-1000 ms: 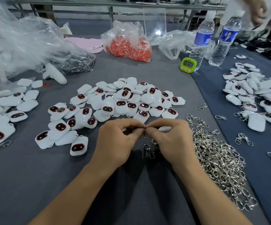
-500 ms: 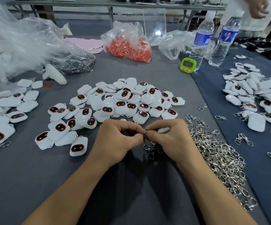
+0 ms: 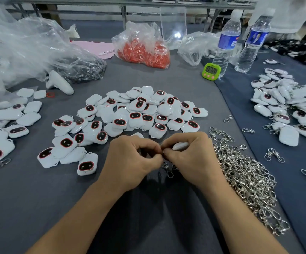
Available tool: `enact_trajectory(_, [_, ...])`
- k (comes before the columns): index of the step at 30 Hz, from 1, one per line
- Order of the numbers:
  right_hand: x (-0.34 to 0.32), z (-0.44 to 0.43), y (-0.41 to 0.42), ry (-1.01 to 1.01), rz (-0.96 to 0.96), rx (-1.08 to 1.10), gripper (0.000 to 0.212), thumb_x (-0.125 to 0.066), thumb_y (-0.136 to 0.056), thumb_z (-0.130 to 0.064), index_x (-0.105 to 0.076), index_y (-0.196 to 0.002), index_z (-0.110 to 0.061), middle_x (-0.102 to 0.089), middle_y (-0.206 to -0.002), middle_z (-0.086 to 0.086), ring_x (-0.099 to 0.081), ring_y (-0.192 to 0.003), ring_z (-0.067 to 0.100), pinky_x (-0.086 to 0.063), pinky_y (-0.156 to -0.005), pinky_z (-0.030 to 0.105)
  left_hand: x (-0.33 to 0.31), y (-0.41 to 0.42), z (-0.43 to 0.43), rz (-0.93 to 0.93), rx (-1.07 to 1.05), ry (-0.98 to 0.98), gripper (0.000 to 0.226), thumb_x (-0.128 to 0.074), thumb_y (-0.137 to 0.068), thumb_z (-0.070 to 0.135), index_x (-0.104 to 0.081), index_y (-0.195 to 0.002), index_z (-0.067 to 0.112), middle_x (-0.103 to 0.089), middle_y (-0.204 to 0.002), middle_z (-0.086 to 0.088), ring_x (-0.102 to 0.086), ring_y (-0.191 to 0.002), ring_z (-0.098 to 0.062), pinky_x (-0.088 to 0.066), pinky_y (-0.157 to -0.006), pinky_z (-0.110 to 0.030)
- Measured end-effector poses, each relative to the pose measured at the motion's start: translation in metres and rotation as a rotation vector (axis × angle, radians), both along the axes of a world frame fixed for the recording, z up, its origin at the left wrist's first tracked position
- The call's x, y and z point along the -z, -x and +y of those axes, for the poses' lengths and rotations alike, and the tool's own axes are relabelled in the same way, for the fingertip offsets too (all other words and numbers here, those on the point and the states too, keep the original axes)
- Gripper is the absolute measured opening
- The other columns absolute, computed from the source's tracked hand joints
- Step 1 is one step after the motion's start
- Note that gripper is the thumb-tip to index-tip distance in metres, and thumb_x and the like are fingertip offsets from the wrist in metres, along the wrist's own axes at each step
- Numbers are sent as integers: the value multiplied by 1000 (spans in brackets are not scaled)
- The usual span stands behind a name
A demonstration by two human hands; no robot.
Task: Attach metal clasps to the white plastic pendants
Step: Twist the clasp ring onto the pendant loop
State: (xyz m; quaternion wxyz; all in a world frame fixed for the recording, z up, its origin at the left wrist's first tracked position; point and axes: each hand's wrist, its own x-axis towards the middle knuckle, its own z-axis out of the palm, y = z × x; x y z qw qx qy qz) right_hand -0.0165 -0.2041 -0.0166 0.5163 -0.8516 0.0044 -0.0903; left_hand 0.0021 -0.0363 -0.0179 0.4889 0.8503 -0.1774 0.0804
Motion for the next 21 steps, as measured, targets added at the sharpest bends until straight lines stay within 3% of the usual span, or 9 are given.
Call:
enact_trajectory(4, [-1,2,-1,-20,30,0,20,-73,-69,-12,-78,-71,-31,-69,-57,-1,-55,-53,5,-48,-52,26,1,6,-1,-210,-34,-110,11,-80,-64,25,-77,-73,30,-66,-69,14,-63,-73,-6,-46,-65,-16])
enact_trajectory(7, [-1,1,-1,-70,50,-3,15,-69,-62,-17,-78,-69,-28,-67,-56,3,-57,-52,8,-46,-51,24,1,8,-3,-249,-64,-80,13,-81,-64,20,-77,-73,29,-66,-70,17,-62,-73,-6,-45,-68,-10])
enact_trajectory(9, [0,0,-3,-140,72,2,14,-71,-60,-15,-78,-67,-24,-66,-57,11,-56,-52,12,-45,-55,25,-1,7,-5,-199,-67,-17,13,-79,-66,21,-79,-74,31,-68,-69,18,-64,-73,-7,-45,-67,-9])
enact_trajectory(12, [0,0,-5,-262,103,7,14,-72,-54,-15,-78,-66,-19,-66,-66,24,-55,-59,22,-45,-61,36,-1,3,-3,-44,-23,101,12,-78,-67,24,-79,-74,33,-72,-72,15,-68,-70,-11,-51,-64,-16])
enact_trajectory(17, [-2,1,-4,-349,154,-38,15,-73,-51,-11,-77,-64,-15,-63,-59,14,-55,-61,21,-44,-62,37,-3,-3,1,61,59,142,20,-79,-68,16,-80,-72,35,-74,-72,9,-68,-66,-16,-54,-62,-28])
enact_trajectory(19, [-2,0,-4,-371,182,-63,15,-72,-50,-10,-77,-64,-13,-62,-58,12,-55,-59,22,-43,-61,35,-6,-5,3,117,93,144,20,-80,-68,17,-80,-73,36,-74,-71,5,-66,-67,-25,-52,-61,-36])
enact_trajectory(21, [-2,-1,-4,-352,212,-80,17,-71,-49,-10,-76,-65,-12,-60,-56,12,-54,-56,21,-42,-59,33,-8,-7,5,161,128,127,17,-78,-64,22,-81,-73,36,-73,-68,2,-63,-67,-32,-48,-55,-35])
